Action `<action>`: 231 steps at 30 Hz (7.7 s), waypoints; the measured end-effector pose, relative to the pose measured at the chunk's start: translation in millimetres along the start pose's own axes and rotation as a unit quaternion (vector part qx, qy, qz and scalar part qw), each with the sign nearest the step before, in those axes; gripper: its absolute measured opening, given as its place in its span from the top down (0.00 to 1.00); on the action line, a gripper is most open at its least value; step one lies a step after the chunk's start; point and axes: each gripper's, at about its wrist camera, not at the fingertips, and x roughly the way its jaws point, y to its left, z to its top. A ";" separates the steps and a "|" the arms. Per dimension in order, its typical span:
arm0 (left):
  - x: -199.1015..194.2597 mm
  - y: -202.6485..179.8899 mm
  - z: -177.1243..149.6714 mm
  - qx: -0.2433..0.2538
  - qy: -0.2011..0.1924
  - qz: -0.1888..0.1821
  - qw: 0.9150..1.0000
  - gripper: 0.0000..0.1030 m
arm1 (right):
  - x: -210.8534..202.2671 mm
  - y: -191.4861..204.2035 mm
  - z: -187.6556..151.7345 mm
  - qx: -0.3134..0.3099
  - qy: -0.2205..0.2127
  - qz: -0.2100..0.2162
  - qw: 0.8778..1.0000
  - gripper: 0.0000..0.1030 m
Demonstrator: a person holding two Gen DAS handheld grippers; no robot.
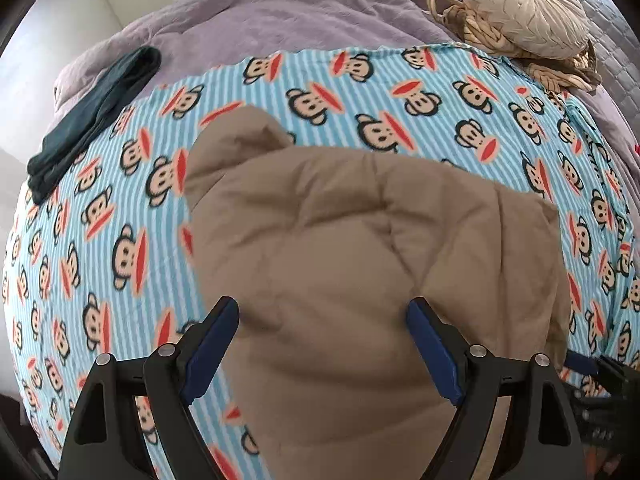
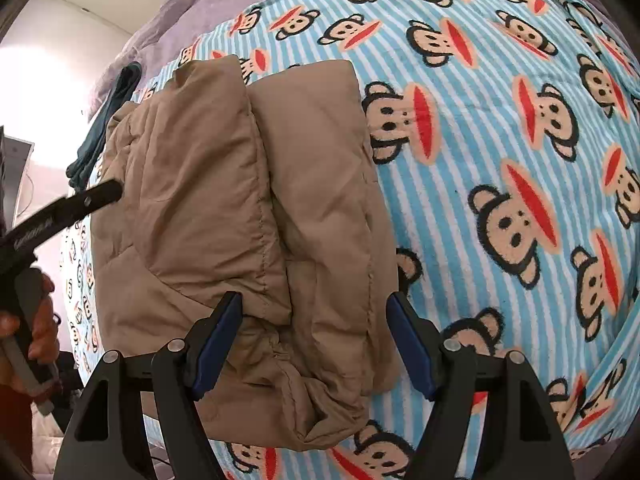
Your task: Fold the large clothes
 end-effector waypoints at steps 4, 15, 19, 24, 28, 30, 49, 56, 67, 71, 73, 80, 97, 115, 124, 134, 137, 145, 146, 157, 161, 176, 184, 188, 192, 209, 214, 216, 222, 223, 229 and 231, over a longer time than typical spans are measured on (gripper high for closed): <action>-5.4 13.8 -13.3 -0.019 0.008 -0.006 1.000 0.16 | 4.5 0.9 3.2 0.004 0.001 -0.001 1.000 0.24; -7.0 60.6 -48.9 -0.100 0.013 -0.064 0.993 0.00 | 0.6 -4.6 8.2 0.007 0.001 0.013 1.000 0.23; 2.3 76.3 -57.2 -0.122 0.030 -0.084 0.989 0.00 | -10.7 -14.3 17.4 0.005 -0.014 0.035 0.999 0.22; 9.8 78.8 -59.5 -0.131 0.037 -0.121 0.983 0.00 | -13.4 -30.5 31.0 0.017 -0.023 0.076 0.997 0.14; 16.4 80.3 -60.0 -0.138 0.043 -0.150 0.978 0.00 | -6.4 -43.3 41.3 0.035 -0.021 0.112 0.993 0.00; 19.7 83.5 -60.0 -0.144 0.047 -0.164 0.975 0.00 | -4.6 -45.7 45.1 0.038 -0.024 0.129 0.991 0.00; 80.5 115.3 -63.0 -0.179 0.079 -0.344 0.918 0.00 | 73.6 -41.9 91.7 -0.002 0.107 0.203 0.973 0.00; 111.1 105.1 -55.4 -0.190 0.083 -0.392 0.897 0.00 | 104.0 -43.1 104.0 -0.005 0.145 0.268 0.953 0.00; 124.5 77.5 -38.1 -0.197 0.104 -0.388 0.894 0.00 | 127.4 -29.2 113.1 0.005 0.149 0.285 0.947 0.00; 110.5 65.4 -31.0 -0.188 0.091 -0.372 0.904 0.04 | 124.0 -25.5 112.4 0.019 0.151 0.281 0.948 0.16; 98.6 63.5 -28.8 -0.181 0.074 -0.369 0.909 0.13 | 118.9 -23.9 110.8 0.031 0.150 0.298 0.942 0.36; 55.3 75.7 -18.5 -0.154 0.025 -0.393 0.906 0.21 | 91.3 3.3 102.2 0.019 0.119 0.304 0.945 0.47; 26.6 309.2 -1.3 -0.191 -0.043 -0.342 0.919 0.20 | 151.3 207.5 113.5 -0.023 0.093 0.347 0.933 0.47; 16.6 374.4 -29.9 -0.219 -0.085 -0.203 0.950 0.40 | 163.0 264.7 108.4 -0.041 0.061 0.182 0.981 0.32; -8.4 335.6 15.5 -0.146 -0.125 -0.157 0.969 0.49 | 66.1 268.7 49.2 -0.100 -0.050 0.121 0.986 0.81; 34.7 269.7 44.4 -0.083 -0.093 -0.094 0.988 0.49 | 121.5 296.6 1.2 -0.101 0.005 0.032 0.994 0.81; 35.0 256.9 41.9 -0.051 -0.092 -0.083 0.991 0.47 | 141.1 285.8 -6.4 -0.082 0.016 0.020 0.996 0.84; -2.5 259.8 15.5 -0.043 -0.095 -0.093 0.990 0.47 | 162.8 273.5 -18.9 -0.061 0.016 0.009 0.998 0.84; -9.2 261.9 6.6 -0.043 -0.096 -0.090 0.990 0.47 | 162.0 273.1 -19.9 -0.060 0.015 0.009 0.998 0.84; -10.8 283.8 -122.1 -0.063 -0.042 -0.047 0.996 0.27 | 164.7 276.0 -30.4 -0.048 0.008 -0.014 0.999 0.83; -4.4 286.4 -134.9 -0.079 -0.028 -0.060 0.995 0.27 | 165.5 284.3 -39.4 -0.048 0.015 -0.034 0.998 0.81; -8.5 291.9 -129.4 -0.084 -0.011 -0.060 0.995 0.27 | 154.2 319.6 -47.5 -0.053 0.050 -0.081 0.994 0.72; -14.5 291.1 -128.1 -0.078 -0.008 -0.049 0.996 0.27 | 142.2 326.2 -51.7 -0.048 0.043 -0.072 0.995 0.64; -20.9 292.7 -131.2 -0.082 -0.006 -0.053 0.995 0.27 | 134.9 323.9 -52.7 -0.046 0.040 -0.068 0.996 0.61; -27.1 293.5 -137.2 -0.086 -0.002 -0.054 0.995 0.27 | 116.1 337.7 -57.7 -0.045 0.033 -0.063 0.996 0.58; -64.6 278.9 -153.7 -0.084 -0.027 -0.052 0.995 0.01 | 36.7 303.5 -104.4 -0.032 0.006 -0.050 0.998 0.38; -79.3 280.8 -160.8 -0.113 -0.034 -0.037 0.992 0.01 | 24.1 301.2 -108.5 -0.045 -0.001 -0.048 0.998 0.28; -84.8 281.3 -165.0 -0.124 -0.035 -0.026 0.991 0.01 | 27.6 313.1 -106.0 -0.057 -0.006 -0.053 0.997 0.25; -113.2 275.3 -176.2 -0.128 -0.059 -0.001 0.990 0.01 | 3.4 330.1 -110.4 -0.098 -0.049 -0.074 0.991 0.15; -119.2 274.1 -176.4 -0.127 -0.067 0.002 0.990 0.01 | -1.9 332.5 -111.7 -0.103 -0.059 -0.077 0.990 0.15; -150.5 265.7 -174.8 -0.125 -0.102 0.030 0.986 0.01 | -29.9 345.7 -118.1 -0.128 -0.107 -0.099 0.981 0.15; -158.9 263.7 -175.1 -0.129 -0.109 0.035 0.985 0.01 | -38.2 347.7 -120.1 -0.130 -0.114 -0.097 0.980 0.15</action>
